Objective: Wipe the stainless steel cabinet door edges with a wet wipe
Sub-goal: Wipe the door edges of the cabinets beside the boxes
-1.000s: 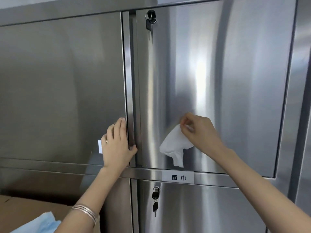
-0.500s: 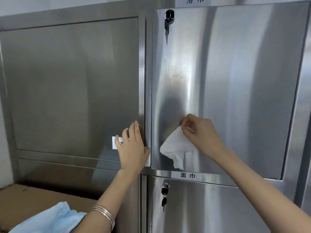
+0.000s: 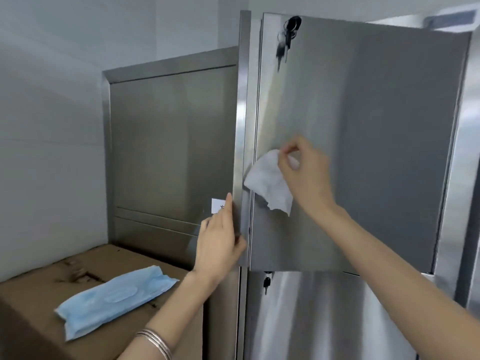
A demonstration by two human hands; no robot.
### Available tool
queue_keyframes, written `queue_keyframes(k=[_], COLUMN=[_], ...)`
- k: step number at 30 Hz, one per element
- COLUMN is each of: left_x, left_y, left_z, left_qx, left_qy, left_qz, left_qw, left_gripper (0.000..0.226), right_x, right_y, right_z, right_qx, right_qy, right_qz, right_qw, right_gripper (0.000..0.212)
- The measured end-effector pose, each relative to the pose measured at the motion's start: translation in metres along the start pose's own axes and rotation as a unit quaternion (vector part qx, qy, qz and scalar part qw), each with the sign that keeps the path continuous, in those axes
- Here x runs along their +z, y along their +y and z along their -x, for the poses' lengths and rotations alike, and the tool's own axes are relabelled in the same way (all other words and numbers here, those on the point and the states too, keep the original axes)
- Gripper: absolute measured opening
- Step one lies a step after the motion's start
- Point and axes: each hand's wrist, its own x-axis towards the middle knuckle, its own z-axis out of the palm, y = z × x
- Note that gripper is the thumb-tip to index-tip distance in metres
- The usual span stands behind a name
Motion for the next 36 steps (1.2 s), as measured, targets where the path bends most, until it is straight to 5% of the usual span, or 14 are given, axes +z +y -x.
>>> queue_keyframes(k=[5, 9, 17, 24, 30, 36], left_x=[-0.043, -0.063, -0.084, -0.087, -0.098, -0.109], left_y=[0.034, 0.055, 0.076, 0.075, 0.080, 0.089], left_z=[0.038, 0.058, 0.056, 0.057, 0.046, 0.018], left_qx=[-0.056, -0.048, -0.047, -0.074, -0.066, -0.076], left_qy=[-0.028, -0.039, -0.043, -0.054, -0.035, 0.032], left_qz=[0.104, 0.101, 0.158, 0.146, 0.169, 0.221], left_qw=[0.993, 0.993, 0.985, 0.985, 0.983, 0.972], left_gripper=[0.088, 0.090, 0.088, 0.069, 0.043, 0.030], right_x=[-0.005, -0.027, -0.040, -0.035, -0.020, -0.034], right_y=[-0.040, -0.028, -0.022, -0.037, -0.019, -0.041], right_z=[0.004, 0.024, 0.061, -0.005, 0.030, -0.009], right_qx=[-0.131, -0.266, -0.336, -0.298, -0.231, -0.241], right_qy=[-0.100, -0.154, -0.117, -0.066, -0.073, 0.019], right_qz=[-0.009, 0.143, 0.241, 0.181, 0.116, 0.034], right_qw=[0.986, 0.941, 0.903, 0.935, 0.963, 0.970], right_gripper=[0.014, 0.041, 0.047, 0.041, 0.042, 0.015])
